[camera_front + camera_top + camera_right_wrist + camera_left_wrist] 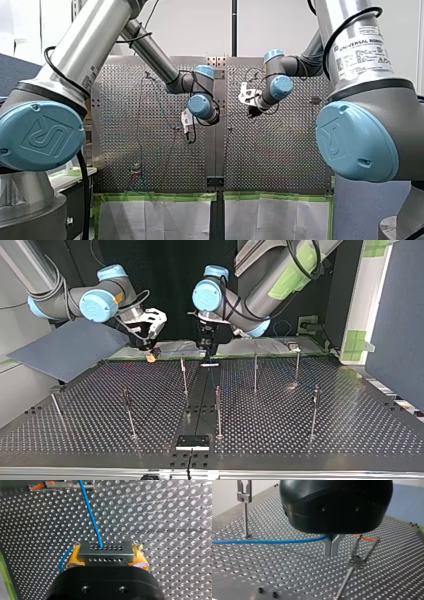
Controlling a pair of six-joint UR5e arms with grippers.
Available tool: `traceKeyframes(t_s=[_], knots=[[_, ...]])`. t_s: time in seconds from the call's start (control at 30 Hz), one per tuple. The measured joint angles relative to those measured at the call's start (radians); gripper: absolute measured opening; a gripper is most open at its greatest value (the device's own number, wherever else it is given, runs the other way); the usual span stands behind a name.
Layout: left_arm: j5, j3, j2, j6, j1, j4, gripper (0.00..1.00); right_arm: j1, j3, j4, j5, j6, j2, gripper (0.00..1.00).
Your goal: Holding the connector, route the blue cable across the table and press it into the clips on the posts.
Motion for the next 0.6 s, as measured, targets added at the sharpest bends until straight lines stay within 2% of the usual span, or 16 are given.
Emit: traceKeyframes(t_s=[0.37, 0.6], knots=[[0.086, -0.088, -0.083, -0.015, 0.014, 0.094, 0.00, -0.016, 0.006, -0.057, -0.031, 0.010, 0.048, 0.00], [0.123, -0.053, -0.102, -0.021, 0.026, 0.128, 0.00, -0.024, 0.006, -0.068, -0.038, 0.009, 0.084, 0.00]])
